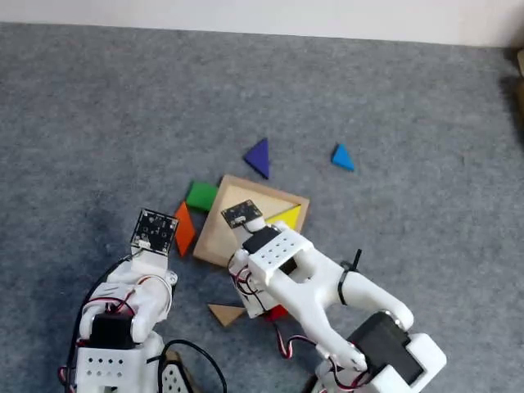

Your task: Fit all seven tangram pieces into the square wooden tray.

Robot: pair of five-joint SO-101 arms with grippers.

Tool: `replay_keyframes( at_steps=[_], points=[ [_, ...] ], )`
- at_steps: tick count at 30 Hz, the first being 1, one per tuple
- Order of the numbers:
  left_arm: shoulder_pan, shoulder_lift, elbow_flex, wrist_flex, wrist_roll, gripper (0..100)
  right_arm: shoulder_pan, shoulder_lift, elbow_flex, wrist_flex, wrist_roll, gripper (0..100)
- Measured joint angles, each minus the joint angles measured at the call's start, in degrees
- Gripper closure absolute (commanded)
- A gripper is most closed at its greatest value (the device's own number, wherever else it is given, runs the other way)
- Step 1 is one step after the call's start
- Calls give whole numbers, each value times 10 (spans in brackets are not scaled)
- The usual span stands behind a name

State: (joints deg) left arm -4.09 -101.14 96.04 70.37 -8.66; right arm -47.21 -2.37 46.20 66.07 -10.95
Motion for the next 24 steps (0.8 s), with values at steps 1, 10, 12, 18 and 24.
replay_keyframes(
  at_steps=[1,10,12,18,24],
  points=[
    [0,0,0,0,0,994,-1,3,0,0,0,619],
    [0,0,0,0,0,994,14,4,0,0,-2,617],
    [0,0,0,0,0,994,28,4,-2,-2,-4,616],
    [0,0,0,0,0,994,42,4,-2,-12,-33,616],
    [0,0,0,0,0,994,69,11,-11,-18,-71,611]
  ],
)
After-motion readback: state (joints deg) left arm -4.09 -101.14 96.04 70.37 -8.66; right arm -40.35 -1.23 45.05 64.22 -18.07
